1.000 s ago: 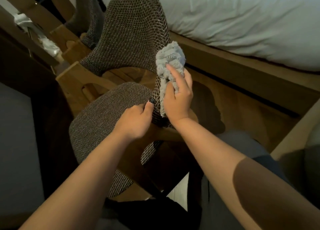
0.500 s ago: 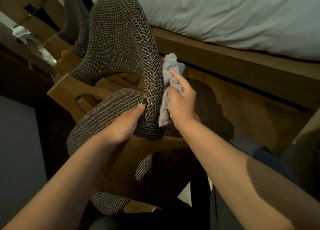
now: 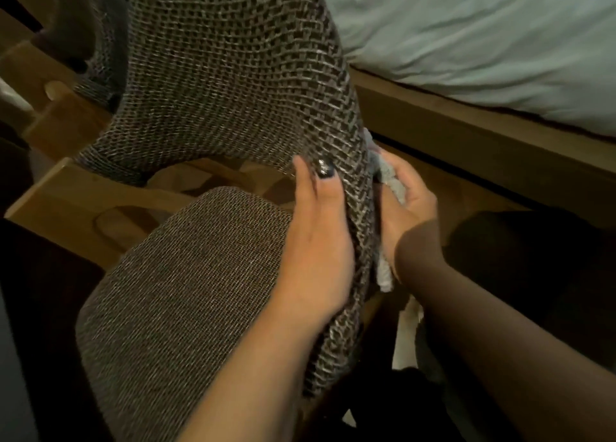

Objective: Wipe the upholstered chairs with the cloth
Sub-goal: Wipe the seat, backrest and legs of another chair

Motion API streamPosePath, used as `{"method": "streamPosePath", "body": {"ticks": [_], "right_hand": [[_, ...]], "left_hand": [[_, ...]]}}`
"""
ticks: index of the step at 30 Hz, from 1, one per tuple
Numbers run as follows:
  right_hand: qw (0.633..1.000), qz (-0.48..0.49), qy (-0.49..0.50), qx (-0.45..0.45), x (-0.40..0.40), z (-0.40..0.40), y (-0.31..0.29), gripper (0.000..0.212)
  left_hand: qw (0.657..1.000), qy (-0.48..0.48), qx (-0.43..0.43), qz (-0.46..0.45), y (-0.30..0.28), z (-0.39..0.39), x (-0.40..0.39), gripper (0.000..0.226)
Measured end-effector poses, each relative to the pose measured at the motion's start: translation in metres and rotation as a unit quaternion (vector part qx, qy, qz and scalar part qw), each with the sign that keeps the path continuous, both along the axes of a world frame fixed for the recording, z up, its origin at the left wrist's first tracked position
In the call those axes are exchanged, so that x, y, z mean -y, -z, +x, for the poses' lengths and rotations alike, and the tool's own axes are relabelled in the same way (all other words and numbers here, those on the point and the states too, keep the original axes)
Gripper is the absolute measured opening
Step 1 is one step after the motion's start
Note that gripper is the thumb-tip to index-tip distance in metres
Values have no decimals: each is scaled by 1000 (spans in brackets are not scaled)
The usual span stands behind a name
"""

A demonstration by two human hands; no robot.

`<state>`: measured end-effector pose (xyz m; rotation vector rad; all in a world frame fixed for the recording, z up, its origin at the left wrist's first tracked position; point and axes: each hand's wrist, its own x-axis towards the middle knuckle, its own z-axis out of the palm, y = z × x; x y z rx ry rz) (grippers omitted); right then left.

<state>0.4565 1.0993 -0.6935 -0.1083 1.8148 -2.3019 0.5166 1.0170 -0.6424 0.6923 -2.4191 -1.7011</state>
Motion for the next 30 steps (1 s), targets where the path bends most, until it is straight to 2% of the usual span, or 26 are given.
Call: {"method": "streamPosePath", "body": {"ticks": [4, 8, 11, 14, 17, 18, 20, 22, 25, 26, 30], "right_hand": [[997, 51, -5, -57, -6, 4, -22, 46], [999, -41, -7, -14, -3, -13, -54, 43], [997, -70, -43, 10, 8, -52, -84, 43], [992, -80, -102, 12, 26, -98, -114, 41], [988, -39, -146, 18, 45, -124, -120, 36], [983, -42, -171, 54, 47, -128, -116, 31], [963, -34, -238, 122, 43, -129, -104, 28], [945, 18, -297, 138, 34, -127, -84, 41], [908, 92, -378, 158, 21, -134, -68, 48], [906, 91, -378, 167, 17, -139, -66, 49], [953, 18, -266, 146, 25, -160, -94, 46]], "left_hand": [[1000, 3, -5, -19, -7, 9, -7, 69], [1000, -9, -1, -19, -23, 5, -8, 82], [989, -84, -10, -123, -63, -30, 8, 88], [950, -166, -103, -243, -106, -91, 48, 80], [931, -134, -52, -337, -128, -145, 75, 72], [933, -134, -18, -334, -131, -158, 76, 74], [941, -196, 51, -272, -139, -178, 69, 82], [938, -266, 105, -198, -145, -190, 62, 90], [922, -320, 147, -159, -147, -196, 61, 91], [920, -328, 149, -156, -146, -198, 61, 89], [917, -332, 149, -162, -142, -203, 60, 83]]}}
